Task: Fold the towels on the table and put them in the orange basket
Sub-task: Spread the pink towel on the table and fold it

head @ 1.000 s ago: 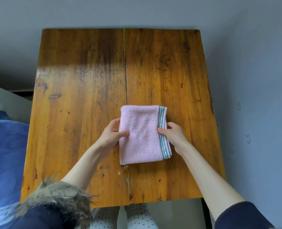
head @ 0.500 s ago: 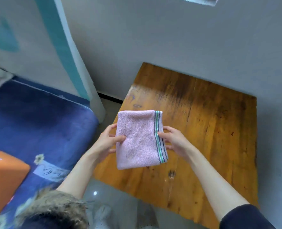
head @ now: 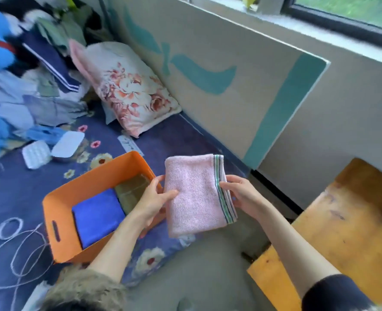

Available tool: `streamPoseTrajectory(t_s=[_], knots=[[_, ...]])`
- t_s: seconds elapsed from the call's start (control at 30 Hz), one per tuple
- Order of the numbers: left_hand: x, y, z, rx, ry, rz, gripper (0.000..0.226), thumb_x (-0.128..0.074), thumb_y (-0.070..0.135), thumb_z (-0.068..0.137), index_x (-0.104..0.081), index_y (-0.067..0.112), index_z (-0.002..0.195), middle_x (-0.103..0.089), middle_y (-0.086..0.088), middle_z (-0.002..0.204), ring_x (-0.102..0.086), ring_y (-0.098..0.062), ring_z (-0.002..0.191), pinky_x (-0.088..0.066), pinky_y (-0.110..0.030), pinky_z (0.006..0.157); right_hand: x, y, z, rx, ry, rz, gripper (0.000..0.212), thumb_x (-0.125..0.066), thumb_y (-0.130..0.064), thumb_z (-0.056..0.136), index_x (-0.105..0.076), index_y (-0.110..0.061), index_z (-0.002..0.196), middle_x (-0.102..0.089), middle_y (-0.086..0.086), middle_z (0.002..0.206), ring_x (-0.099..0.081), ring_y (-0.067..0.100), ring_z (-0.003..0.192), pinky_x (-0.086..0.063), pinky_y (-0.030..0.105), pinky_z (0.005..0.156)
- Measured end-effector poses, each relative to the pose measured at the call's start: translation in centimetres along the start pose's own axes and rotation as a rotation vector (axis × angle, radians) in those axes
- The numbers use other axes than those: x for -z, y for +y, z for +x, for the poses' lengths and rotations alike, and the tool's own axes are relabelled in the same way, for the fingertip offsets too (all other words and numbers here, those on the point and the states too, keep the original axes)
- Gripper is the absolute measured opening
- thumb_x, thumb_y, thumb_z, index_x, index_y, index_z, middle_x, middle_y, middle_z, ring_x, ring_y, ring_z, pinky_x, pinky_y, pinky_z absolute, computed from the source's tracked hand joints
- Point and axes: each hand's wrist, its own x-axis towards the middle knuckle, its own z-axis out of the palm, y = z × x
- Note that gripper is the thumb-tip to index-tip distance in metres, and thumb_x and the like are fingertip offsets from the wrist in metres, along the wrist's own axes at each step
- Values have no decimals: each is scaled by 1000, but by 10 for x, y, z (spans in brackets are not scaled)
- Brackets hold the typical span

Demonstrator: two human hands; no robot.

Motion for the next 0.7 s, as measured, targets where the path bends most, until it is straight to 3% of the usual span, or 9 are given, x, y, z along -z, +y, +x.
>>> streamPoseTrajectory(t_s=[0.1,0.2,0.33,0.5,0.6,0.7], knots=[[58,0,6,-2,112,-51,47,-64,8,85,-45,25,125,-60,-5,112,-59,-20,89,-46,-32,69,-56,-23,31,5,-105,-53,18,-55,-9,88,-66,-17,100,-68,3,90,-63,16,79,-51,31,70],[101,-2,15,4,211,-113,45,-64,5,85,-45,24,121,-60,-4,110,-59,-20,94,-48,-39,78,-101,-39,60,-2,-194,-105,18,-56,-9,88,-66,-14,102,-67,5,89,-62,18,80,-53,35,75],[141,-10,33,58,305,-196,50,-62,4,86,-38,32,119,-57,5,98,-58,-14,86,-48,-35,73,-151,-51,103,-50,-258,-167,18,-56,-7,87,-65,-14,101,-63,5,84,-59,19,77,-50,34,73],[179,-35,72,195,420,-249,52,-61,3,86,-37,31,122,-57,4,95,-58,-12,81,-46,-32,68,-206,-45,162,-151,-303,-304,10,-55,-5,86,-60,-14,88,-57,4,76,-55,16,65,-50,30,64],[195,-58,98,327,444,-280,50,-60,1,86,-43,25,126,-60,2,92,-58,-14,81,-45,-34,74,-232,-28,192,-251,-296,-406,10,-55,-7,85,-58,-12,93,-59,6,84,-60,22,77,-56,39,74],[205,-87,124,425,452,-298,55,-62,2,84,-42,24,131,-61,-3,101,-60,-20,91,-47,-42,84,-254,-7,216,-281,-290,-558,22,-49,-7,85,-57,-8,105,-60,10,96,-62,30,90,-54,49,86]])
